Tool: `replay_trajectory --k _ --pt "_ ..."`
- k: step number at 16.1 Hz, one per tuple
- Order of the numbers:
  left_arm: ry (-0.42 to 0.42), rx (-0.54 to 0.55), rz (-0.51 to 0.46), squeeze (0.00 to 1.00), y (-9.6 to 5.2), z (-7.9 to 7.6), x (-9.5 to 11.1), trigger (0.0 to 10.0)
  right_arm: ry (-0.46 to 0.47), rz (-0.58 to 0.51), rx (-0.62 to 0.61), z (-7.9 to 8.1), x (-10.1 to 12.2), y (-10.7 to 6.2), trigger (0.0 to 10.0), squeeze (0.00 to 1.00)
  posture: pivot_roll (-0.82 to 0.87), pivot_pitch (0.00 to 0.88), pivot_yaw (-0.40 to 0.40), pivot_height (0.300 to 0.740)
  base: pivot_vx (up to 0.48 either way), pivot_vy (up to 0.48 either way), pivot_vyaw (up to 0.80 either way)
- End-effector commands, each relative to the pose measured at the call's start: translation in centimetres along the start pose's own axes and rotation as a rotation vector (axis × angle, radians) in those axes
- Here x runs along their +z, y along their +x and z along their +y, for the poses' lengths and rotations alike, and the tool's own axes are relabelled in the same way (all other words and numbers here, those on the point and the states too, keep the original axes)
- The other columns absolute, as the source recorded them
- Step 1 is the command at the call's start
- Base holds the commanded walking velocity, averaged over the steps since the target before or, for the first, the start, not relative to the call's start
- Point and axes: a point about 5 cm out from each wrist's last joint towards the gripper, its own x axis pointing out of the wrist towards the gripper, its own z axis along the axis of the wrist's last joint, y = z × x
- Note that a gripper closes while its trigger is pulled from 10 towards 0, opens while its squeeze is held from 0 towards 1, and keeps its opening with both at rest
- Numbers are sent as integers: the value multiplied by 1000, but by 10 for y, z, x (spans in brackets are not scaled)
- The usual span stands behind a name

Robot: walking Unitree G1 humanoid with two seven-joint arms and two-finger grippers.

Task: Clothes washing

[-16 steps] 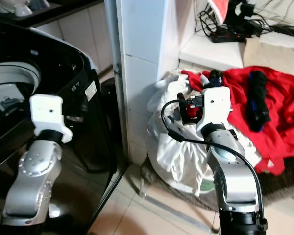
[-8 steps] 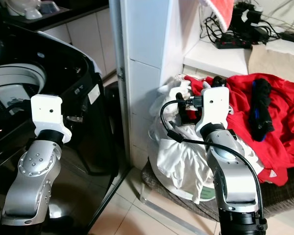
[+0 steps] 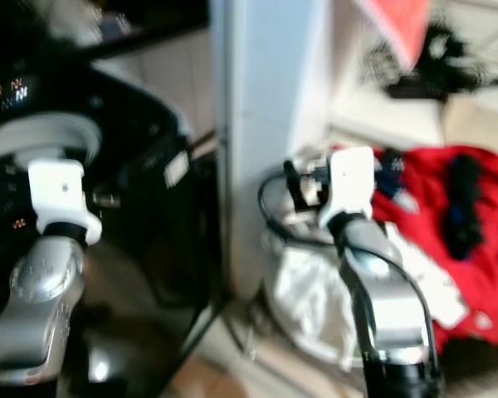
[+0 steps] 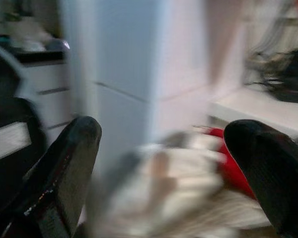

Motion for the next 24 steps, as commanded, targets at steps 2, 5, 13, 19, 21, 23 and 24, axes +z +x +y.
replay_trajectory --k 2,5,13,19,21,23,24 --pt "-5 -30 -11 0 -1 -5 3 10000 3 -6 -42 -6 3 -1 10000 0 -18 6 -11 740 356 0 0" --pt "-12 -70 0 0 -2 -6 1 10000 38 45 -158 -16 0 -2 10000 0 -18 4 -6 740 0 0 0" --pt "-12 -227 -72 0 1 -9 17 10000 -5 130 -332 -78 20 9 10000 1000 -23 0 7 740 0 0 0" --pt "35 -430 -91 0 -2 -30 26 10000 104 367 -407 -118 8 20 10000 0 -16 0 -11 740 0 0 0" --pt "47 -470 -110 0 -3 -34 29 10000 184 397 -399 -120 2 23 10000 0 -11 0 -15 740 0 0 0" --pt "10 -503 -122 0 -3 -38 33 10000 296 446 -390 -119 -9 24 10000 0 -7 0 -18 740 0 0 0" --pt "7 -542 -140 0 -7 -41 35 10000 364 467 -403 -119 -15 23 4824 0 -7 0 -18 740 0 0 0"
